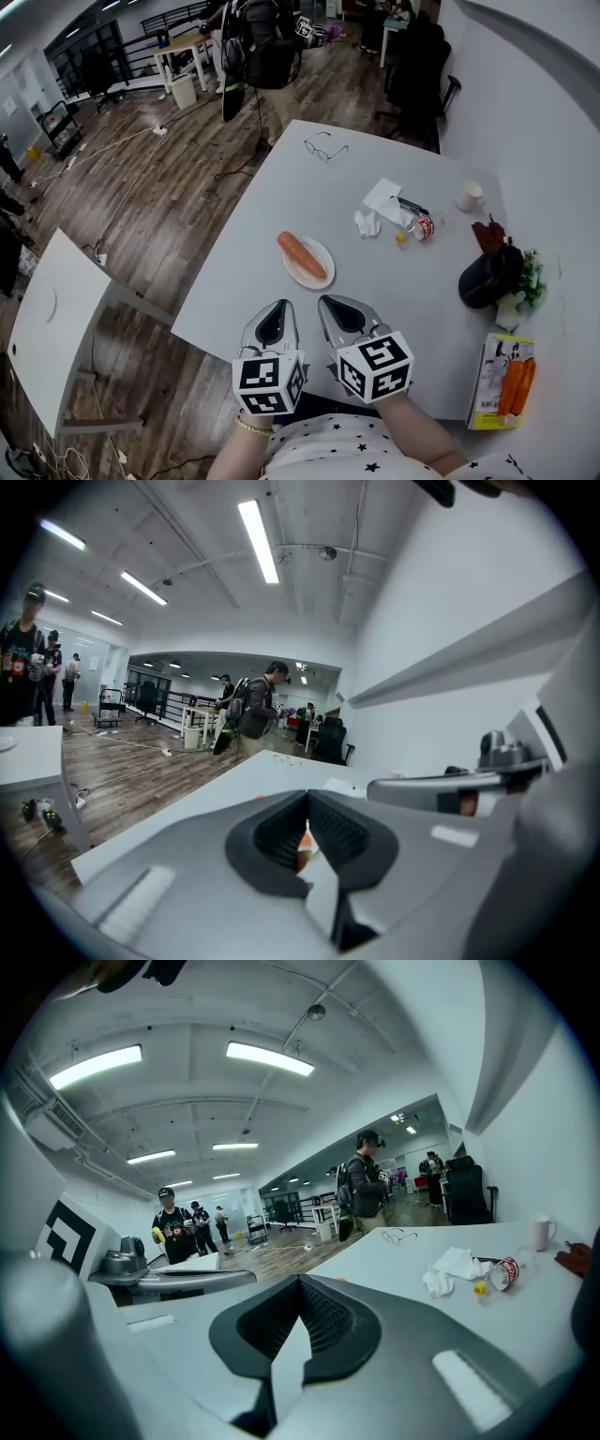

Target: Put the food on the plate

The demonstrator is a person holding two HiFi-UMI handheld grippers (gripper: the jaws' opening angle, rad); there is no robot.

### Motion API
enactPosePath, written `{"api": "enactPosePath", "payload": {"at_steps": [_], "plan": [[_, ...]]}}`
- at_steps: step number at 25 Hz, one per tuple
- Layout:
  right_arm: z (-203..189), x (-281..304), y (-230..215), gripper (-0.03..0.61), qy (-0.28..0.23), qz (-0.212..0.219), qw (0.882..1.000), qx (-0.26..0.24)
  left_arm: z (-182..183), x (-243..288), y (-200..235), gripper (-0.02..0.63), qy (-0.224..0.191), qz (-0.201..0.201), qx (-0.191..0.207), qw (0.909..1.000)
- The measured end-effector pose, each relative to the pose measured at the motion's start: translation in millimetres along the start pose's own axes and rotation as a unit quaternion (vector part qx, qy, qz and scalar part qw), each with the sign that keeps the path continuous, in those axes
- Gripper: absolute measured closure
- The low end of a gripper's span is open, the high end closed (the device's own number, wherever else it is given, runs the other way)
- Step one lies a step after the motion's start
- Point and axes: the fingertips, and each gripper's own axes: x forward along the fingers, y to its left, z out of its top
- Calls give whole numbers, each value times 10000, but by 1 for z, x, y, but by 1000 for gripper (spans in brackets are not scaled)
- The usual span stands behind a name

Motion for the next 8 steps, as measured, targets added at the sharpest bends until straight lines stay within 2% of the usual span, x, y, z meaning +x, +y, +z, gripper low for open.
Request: {"api": "enactPosePath", "payload": {"at_steps": [8], "plan": [[3,-6,0,580,-83,-46,10000,-18,3,-2,-1,606,-29,-38,-116,9999]]}}
